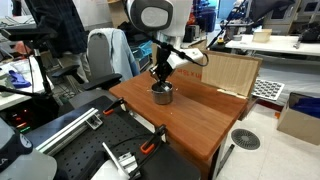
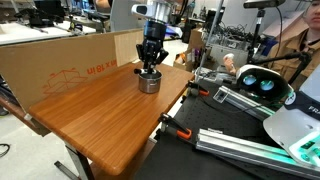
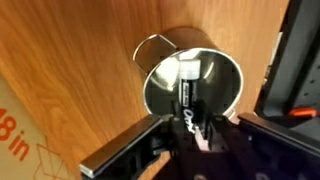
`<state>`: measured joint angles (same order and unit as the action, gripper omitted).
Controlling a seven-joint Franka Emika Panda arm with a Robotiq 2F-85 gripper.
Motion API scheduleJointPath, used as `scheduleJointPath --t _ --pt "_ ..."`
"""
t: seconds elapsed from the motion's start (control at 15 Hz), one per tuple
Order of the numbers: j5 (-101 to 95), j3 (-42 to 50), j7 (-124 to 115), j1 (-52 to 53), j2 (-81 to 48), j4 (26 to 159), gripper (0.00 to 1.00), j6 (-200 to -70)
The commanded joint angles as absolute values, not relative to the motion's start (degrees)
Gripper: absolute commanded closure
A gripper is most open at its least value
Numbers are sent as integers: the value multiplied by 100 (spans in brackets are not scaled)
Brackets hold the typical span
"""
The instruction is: Put the marker in the pot
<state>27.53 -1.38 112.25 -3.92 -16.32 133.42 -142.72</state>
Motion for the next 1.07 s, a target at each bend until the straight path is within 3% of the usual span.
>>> scheduleJointPath --t 0.0,0.07,0.13,0.27,0.73,1.0 --pt "2460 -307 11031 -544 -1800 13166 95 -14215" --pt "2327 -295 10907 -529 -1819 13131 95 -14147" --pt "2276 -316 10895 -537 -1829 13128 55 -14180" --pt "2125 -335 10765 -544 -1846 13099 48 -14168" --pt "2023 -414 10680 -587 -1810 13086 0 -14171" --pt "2032 -461 10699 -589 -1771 13084 0 -14184"
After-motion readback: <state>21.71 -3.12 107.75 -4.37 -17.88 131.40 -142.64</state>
